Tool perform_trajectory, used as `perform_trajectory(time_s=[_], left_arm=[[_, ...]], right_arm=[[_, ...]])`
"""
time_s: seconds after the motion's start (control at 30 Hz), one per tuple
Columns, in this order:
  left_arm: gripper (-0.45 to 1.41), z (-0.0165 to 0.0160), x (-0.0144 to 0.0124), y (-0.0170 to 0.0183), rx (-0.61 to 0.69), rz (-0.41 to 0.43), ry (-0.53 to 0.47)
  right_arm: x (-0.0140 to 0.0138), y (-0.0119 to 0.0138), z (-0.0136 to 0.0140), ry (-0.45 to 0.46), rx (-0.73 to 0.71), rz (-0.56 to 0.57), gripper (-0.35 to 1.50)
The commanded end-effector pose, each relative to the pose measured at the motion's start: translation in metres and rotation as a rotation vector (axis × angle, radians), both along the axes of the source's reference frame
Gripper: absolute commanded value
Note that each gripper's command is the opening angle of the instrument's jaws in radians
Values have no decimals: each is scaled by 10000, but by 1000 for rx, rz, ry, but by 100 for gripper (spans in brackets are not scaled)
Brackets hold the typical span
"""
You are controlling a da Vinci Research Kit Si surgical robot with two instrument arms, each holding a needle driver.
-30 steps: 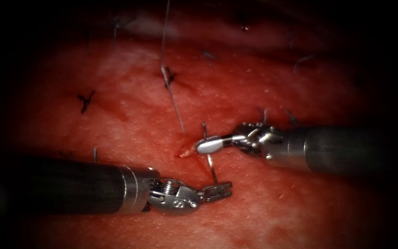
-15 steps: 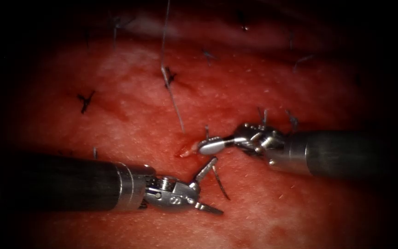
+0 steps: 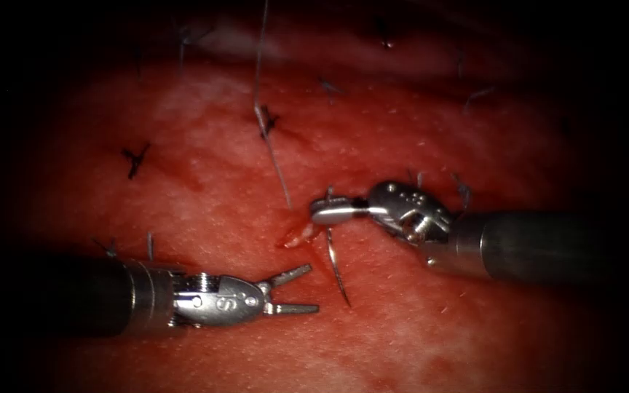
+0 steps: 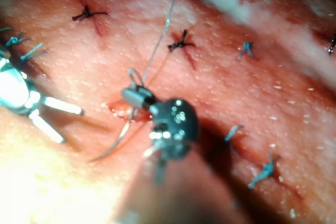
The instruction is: Wound Closure
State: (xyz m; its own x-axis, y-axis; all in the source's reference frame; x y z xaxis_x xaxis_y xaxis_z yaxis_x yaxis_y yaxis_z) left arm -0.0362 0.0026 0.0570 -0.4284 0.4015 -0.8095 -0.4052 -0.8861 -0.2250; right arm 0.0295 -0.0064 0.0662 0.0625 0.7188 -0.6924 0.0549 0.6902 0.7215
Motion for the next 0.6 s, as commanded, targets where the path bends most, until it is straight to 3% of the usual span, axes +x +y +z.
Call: perform_trajectory(time_s=[0.03,0.1,0.43,0.6], left_arm=[[-16,10,-6,1,6,11,16],[-28,20,-5,7,18,28,46],[-35,64,-3,22,49,46,225],[-38,83,2,30,61,13,252]], right_arm=[[7,1,5,9,-28,1,-35],[7,3,5,30,-77,13,-35],[7,9,1,108,-223,40,-35],[9,8,-2,117,-263,41,-35]])
